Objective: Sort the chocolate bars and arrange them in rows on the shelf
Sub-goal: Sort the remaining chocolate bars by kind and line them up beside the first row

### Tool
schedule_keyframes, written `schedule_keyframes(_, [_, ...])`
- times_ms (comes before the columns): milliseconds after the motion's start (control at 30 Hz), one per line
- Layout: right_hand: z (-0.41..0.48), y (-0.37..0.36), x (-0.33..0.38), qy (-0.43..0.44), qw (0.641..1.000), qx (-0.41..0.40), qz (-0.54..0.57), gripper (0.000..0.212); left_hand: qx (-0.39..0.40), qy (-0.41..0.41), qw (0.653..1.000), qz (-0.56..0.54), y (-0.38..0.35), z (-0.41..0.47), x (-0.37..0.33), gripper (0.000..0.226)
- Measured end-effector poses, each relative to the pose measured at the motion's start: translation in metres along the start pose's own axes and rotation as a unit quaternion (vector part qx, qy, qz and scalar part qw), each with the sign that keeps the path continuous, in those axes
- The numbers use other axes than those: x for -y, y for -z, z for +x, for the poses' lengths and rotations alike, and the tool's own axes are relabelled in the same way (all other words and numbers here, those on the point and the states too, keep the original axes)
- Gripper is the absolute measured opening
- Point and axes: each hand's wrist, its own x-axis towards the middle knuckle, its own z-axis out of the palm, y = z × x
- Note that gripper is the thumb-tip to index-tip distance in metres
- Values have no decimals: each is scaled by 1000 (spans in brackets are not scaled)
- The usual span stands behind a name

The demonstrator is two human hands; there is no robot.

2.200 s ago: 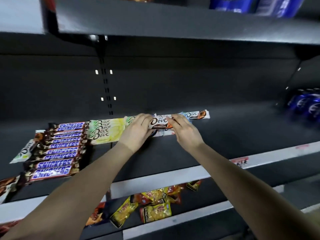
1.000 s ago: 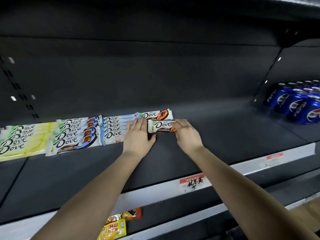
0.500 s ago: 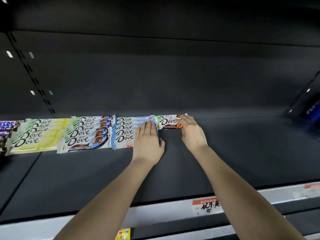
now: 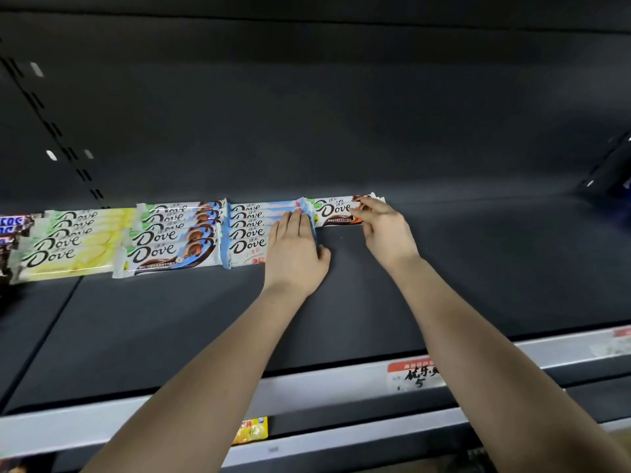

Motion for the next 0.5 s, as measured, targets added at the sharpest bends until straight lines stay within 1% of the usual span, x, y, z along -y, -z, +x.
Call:
schedule_keyframes(300, [1, -5, -2, 21, 1000, -15, 1, 31, -8, -4, 1000, 0, -3, 1, 1, 66])
schedule_keyframes(500, [0, -8, 5, 48, 997, -59, 10, 26, -18, -5, 1000, -3, -6, 2, 2, 67])
